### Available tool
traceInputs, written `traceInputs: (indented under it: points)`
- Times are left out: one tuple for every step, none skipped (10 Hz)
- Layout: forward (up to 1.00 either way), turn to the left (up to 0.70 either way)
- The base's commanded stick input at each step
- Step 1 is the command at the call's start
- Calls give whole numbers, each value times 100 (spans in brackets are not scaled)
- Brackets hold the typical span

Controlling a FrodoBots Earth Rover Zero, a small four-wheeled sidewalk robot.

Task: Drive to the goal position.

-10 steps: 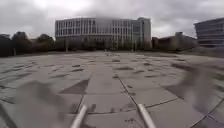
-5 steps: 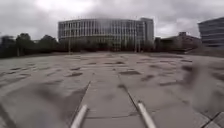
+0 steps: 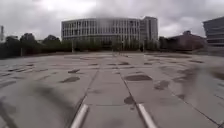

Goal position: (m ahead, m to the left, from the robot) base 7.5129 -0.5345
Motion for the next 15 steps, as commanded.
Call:
traceInputs:
  points:
    - [100, 0]
    - [100, 0]
    - [100, 0]
    - [100, 0]
    - [100, 0]
    - [100, 0]
    - [100, 0]
    - [100, 0]
    - [100, 0]
    - [100, 0]
    - [100, 0]
    - [100, 0]
    - [100, 0]
    - [100, 0]
    - [100, 0]
